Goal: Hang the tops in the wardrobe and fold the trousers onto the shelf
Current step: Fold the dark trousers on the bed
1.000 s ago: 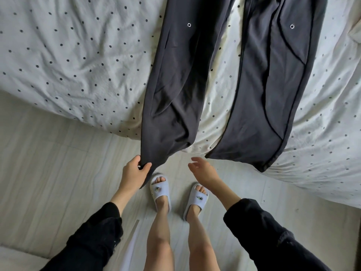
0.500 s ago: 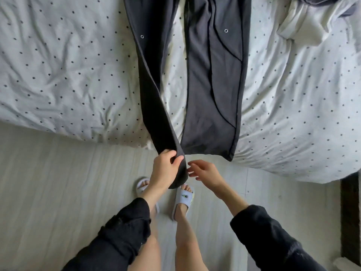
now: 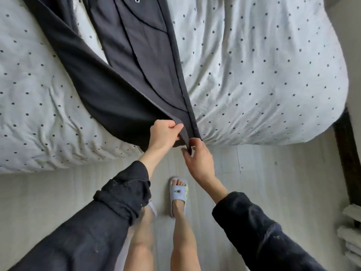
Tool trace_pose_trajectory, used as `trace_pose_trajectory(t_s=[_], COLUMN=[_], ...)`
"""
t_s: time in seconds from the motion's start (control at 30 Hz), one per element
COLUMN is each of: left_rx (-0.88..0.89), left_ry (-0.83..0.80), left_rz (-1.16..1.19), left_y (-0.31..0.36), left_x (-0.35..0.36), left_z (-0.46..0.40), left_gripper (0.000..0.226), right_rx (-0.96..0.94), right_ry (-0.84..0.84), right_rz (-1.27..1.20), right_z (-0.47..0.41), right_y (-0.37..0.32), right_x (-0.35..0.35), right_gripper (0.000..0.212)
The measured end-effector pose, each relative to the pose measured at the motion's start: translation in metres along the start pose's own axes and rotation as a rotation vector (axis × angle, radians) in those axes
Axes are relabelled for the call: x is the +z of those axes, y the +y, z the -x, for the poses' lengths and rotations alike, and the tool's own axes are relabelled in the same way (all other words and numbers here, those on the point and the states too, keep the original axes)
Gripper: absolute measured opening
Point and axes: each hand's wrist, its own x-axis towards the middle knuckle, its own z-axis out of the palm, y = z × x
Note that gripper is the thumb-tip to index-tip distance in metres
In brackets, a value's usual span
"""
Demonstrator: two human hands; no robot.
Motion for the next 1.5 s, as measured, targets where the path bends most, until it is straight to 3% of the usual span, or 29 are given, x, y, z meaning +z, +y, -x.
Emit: trace_pose_trajectory(t_s=[0.1,0.2,0.33,0.4,0.5,0.6,0.7,0.87,1.0,1.1,1.2,1.37,1.5], left_rx=[0.062,0.240,0.506,0.578,0.690,0.859,0.969,0.897,0.877,0.813,0.750,0.747,0.738], left_ry=[-0.041,0.063,0.211,0.260,0.295,0.245,0.188,0.078,0.013,-0.076,-0.136,-0.076,-0.004], left_rz=[-0.168,-0.381,-0.817,-0.987,-1.074,-1.085,-1.048,-1.003,-1.023,-0.956,-0.818,-0.774,-0.848], left_y=[-0.002,-0.001,0.002,0.004,0.012,0.021,0.031,0.019,0.016,0.019,0.025,0.044,0.057], left_x=[0.001,-0.011,-0.035,-0.045,-0.049,-0.037,-0.008,0.015,0.016,0.012,0.002,-0.050,-0.101], left_z=[-0.010,-0.013,-0.033,-0.049,-0.068,-0.067,-0.059,-0.067,-0.072,-0.070,-0.064,-0.066,-0.085], left_gripper=[0.031,0.019,0.048,0.043,0.011,0.010,0.012,0.010,0.008,0.015,0.030,0.041,0.053], right_rx=[0.075,0.148,0.177,0.182,0.257,0.358,0.468,0.590,0.543,0.436,0.325,0.119,-0.036], right_ry=[0.036,-0.052,-0.140,-0.144,-0.144,-0.124,-0.143,-0.370,-0.411,-0.344,-0.210,-0.053,-0.029], right_rz=[-0.066,-0.162,-0.205,-0.193,-0.177,-0.141,-0.097,-0.068,-0.016,0.030,0.028,0.005,0.060], right_z=[-0.015,-0.027,-0.040,-0.046,-0.050,-0.047,-0.048,-0.059,-0.069,-0.067,-0.067,-0.081,-0.101], right_y=[0.009,0.023,0.035,0.041,0.059,0.076,0.092,0.103,0.094,0.080,0.057,-0.015,-0.081], right_x=[-0.002,-0.010,-0.018,-0.019,-0.019,-0.016,-0.014,-0.004,-0.001,-0.011,-0.026,-0.054,-0.062], right_gripper=[0.019,0.018,0.019,0.018,0.029,0.033,0.022,0.017,0.020,0.037,0.035,0.030,0.031])
